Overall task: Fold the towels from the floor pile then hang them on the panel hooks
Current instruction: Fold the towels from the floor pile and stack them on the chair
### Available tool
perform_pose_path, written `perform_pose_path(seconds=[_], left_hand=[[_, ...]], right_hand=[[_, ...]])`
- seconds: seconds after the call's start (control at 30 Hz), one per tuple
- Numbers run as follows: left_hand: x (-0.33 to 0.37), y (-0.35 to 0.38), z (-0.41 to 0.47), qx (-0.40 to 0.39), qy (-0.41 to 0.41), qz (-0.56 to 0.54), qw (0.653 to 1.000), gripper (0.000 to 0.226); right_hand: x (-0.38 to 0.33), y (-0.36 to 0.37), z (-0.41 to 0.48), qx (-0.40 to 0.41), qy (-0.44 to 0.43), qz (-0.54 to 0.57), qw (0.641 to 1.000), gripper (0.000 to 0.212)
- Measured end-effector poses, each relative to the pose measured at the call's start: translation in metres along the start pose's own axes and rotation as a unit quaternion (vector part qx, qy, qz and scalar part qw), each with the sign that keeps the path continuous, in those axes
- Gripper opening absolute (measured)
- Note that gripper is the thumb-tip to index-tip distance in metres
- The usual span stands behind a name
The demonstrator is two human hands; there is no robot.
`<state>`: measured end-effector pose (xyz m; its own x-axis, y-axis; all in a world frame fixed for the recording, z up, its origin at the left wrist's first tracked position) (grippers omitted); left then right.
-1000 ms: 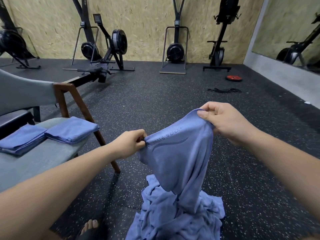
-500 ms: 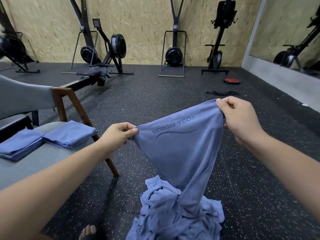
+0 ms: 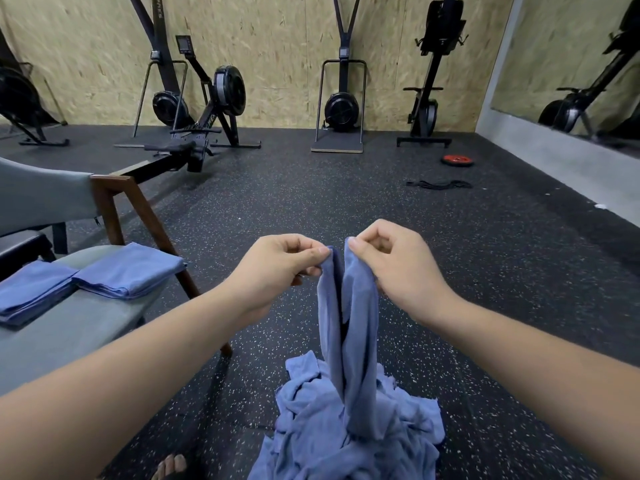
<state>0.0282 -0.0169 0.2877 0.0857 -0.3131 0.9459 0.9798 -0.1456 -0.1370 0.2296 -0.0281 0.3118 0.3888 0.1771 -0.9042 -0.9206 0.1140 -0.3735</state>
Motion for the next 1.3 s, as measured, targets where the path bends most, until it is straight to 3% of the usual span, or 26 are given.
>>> perform_pose_path(seconds=[0.33,0.63,0.83,0.97,1.0,1.1,1.2,1.3], left_hand=[[0.012,-0.003,-0.003,0.031,0.030,-0.002,0.999,0.010],[0.027,-0.009,-0.004,0.046,0.081,0.061,0.994,0.010],[0.035,-0.002,-0.008,0.018,0.114,0.134,0.984,0.008],[0.039,-0.003,-0.006,0.025,0.118,0.133,0.984,0.015],[0.041,-0.003,-0.006,0.020,0.118,0.126,0.985,0.015],[0.044,-0.003,-0.005,0.003,0.120,0.108,0.987,0.018],[0.042,-0.005,-0.004,-0.003,0.112,0.088,0.990,0.018],[0.042,-0.012,-0.001,0.012,0.116,0.079,0.990,0.014]], right_hand=[[-0.020,0.020,-0.016,-0.049,-0.040,0.010,0.998,0.008],[-0.033,0.021,-0.028,-0.039,-0.112,-0.092,0.989,0.022],[-0.031,0.027,-0.028,-0.117,-0.021,0.005,0.993,0.030],[-0.039,0.014,-0.023,-0.032,-0.104,-0.133,0.985,0.017],[-0.038,0.012,-0.020,-0.014,-0.111,-0.178,0.978,0.023],[-0.017,0.012,-0.010,-0.063,-0.040,-0.220,0.973,0.043],[0.000,0.014,-0.009,-0.115,-0.003,-0.232,0.966,0.022],[0.005,0.007,-0.004,-0.113,0.002,-0.217,0.970,0.011]])
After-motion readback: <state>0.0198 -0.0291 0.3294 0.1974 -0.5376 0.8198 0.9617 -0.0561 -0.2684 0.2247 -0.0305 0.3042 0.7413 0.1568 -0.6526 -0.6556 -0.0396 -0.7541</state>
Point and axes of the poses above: each hand's wrist, its own z-axis towards the middle knuckle, its own y-axis out of the palm, x = y × z, the point moved 8 cm from there along z, towards the middle knuckle, and after that the axes turned 13 degrees about y, right-handed, at the moved point
